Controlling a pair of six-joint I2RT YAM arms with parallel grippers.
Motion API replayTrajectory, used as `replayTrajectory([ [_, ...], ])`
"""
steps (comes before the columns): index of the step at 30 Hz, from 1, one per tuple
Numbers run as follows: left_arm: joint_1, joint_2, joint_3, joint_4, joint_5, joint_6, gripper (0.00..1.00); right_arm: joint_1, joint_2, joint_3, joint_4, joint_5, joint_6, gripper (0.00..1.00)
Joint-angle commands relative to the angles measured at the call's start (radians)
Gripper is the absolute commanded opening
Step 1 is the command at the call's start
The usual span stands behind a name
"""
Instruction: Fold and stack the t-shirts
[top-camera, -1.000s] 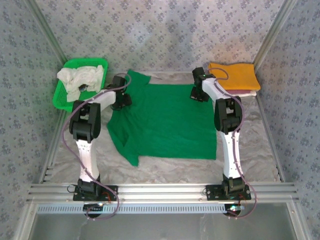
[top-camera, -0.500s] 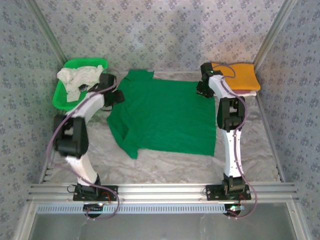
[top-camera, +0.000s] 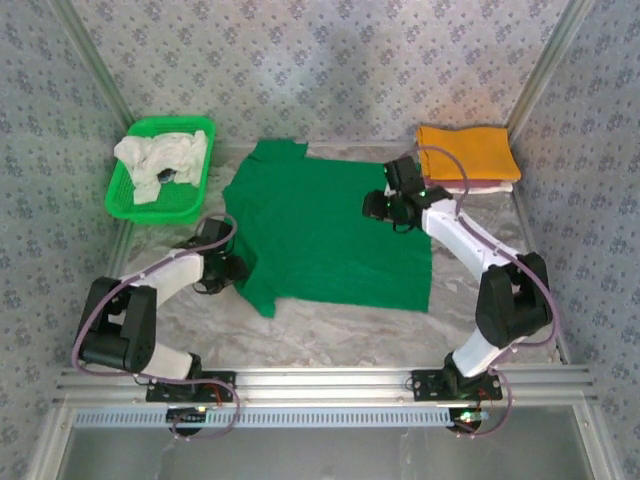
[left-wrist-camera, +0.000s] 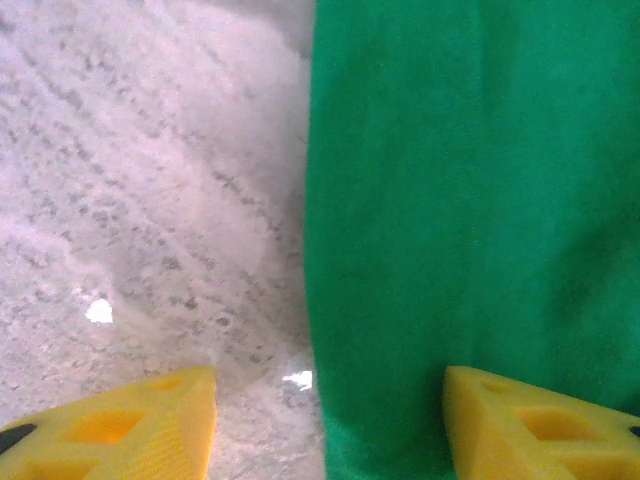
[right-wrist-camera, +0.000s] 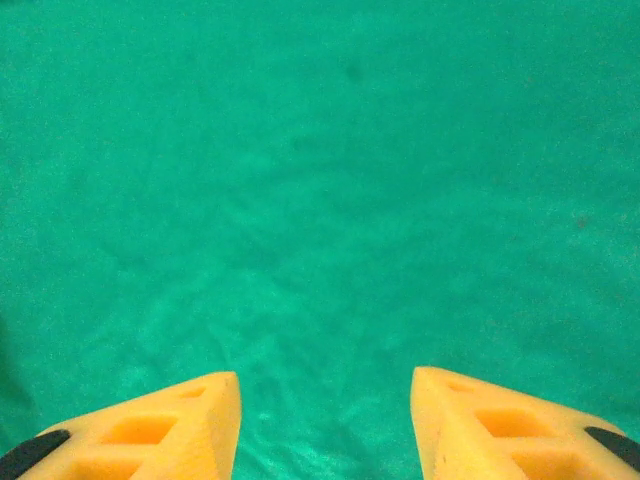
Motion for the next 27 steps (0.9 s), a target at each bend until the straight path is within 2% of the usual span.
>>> replayTrajectory([
  [1,-0.043,0.072,0.001,0.130,0.056,-0.054,0.58,0.013,-0.036,-0.098,0.061,0.021,0.012,0.51],
  [4,-0.072,0.117,-0.014,0.197,0.065,-0.068,0.48,0.021,-0.062,-0.124,0.064,0.047,0.024,0.51],
  [6,-0.084,0.123,-0.007,0.209,0.064,-0.063,0.30,0.020,-0.069,-0.123,0.061,0.058,0.025,0.51],
  [9,-0.107,0.102,0.031,0.178,0.040,-0.042,0.13,0.018,-0.078,-0.123,0.060,0.078,0.022,0.51],
  [14,-0.173,0.086,0.189,0.010,-0.085,-0.002,0.03,0.009,-0.081,-0.124,0.063,0.075,0.022,0.51],
  [16,-0.200,0.126,0.289,-0.050,-0.105,0.020,0.03,0.008,-0.083,-0.124,0.064,0.074,0.023,0.51],
  [20,-0.303,0.303,0.581,-0.201,-0.183,0.085,0.04,0.006,-0.082,-0.129,0.067,0.080,0.022,0.52],
  [24,-0.401,0.500,0.831,-0.235,-0.176,0.121,0.07,-0.011,-0.080,-0.136,0.071,0.072,0.023,0.52],
  [25,-0.418,0.536,0.877,-0.235,-0.162,0.123,0.14,-0.017,-0.081,-0.139,0.074,0.069,0.022,0.52],
  [26,-0.438,0.572,0.923,-0.248,-0.152,0.125,0.28,-0.023,-0.082,-0.143,0.076,0.067,0.023,0.52],
  [27,-0.457,0.594,0.955,-0.258,-0.149,0.125,0.36,-0.030,-0.084,-0.147,0.077,0.062,0.022,0.52],
])
